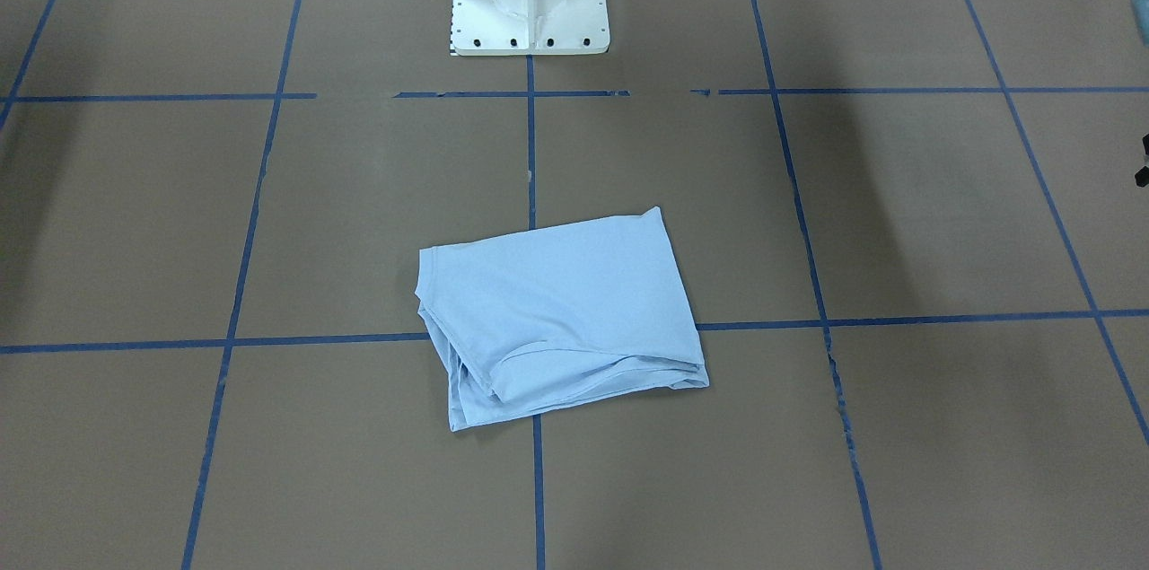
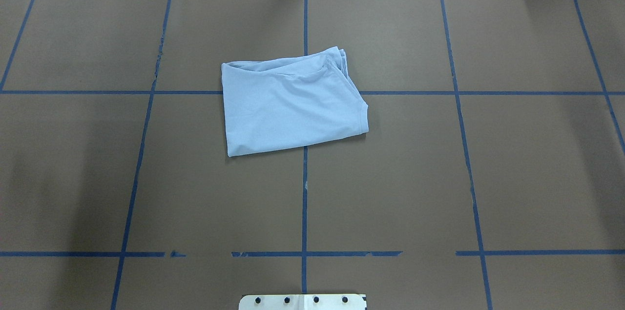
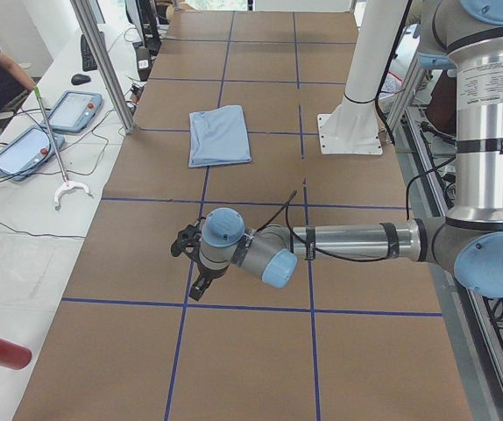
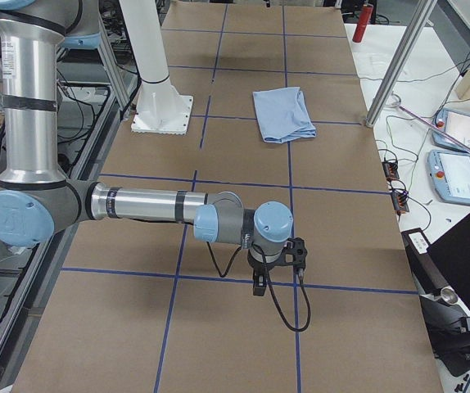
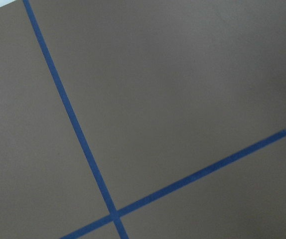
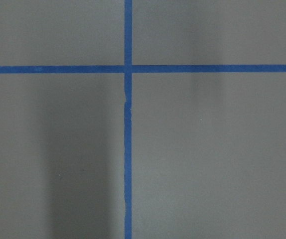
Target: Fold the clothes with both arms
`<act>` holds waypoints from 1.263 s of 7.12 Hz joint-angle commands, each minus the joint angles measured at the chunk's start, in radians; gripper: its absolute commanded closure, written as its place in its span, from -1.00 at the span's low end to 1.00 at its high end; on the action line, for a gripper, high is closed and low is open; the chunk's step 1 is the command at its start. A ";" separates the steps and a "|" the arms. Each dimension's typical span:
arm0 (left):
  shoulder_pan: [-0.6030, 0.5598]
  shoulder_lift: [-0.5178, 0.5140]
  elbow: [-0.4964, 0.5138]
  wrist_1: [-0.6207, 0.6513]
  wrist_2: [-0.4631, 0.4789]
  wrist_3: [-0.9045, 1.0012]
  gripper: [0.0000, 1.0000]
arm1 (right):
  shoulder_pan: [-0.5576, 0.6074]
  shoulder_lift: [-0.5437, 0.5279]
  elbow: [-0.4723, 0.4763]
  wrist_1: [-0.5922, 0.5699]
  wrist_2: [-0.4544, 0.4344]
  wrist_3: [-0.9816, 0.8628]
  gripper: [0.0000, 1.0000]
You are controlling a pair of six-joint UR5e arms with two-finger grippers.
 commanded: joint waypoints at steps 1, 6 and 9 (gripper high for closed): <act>-0.006 0.034 -0.026 0.037 0.076 -0.022 -1.00 | 0.001 -0.020 0.005 0.001 0.008 0.006 -1.00; -0.012 -0.181 -0.070 0.579 0.063 0.133 -1.00 | 0.001 -0.023 0.002 0.001 0.037 0.008 -1.00; -0.075 -0.175 0.035 0.472 -0.003 0.218 -1.00 | 0.002 -0.025 0.002 0.001 0.078 0.003 -1.00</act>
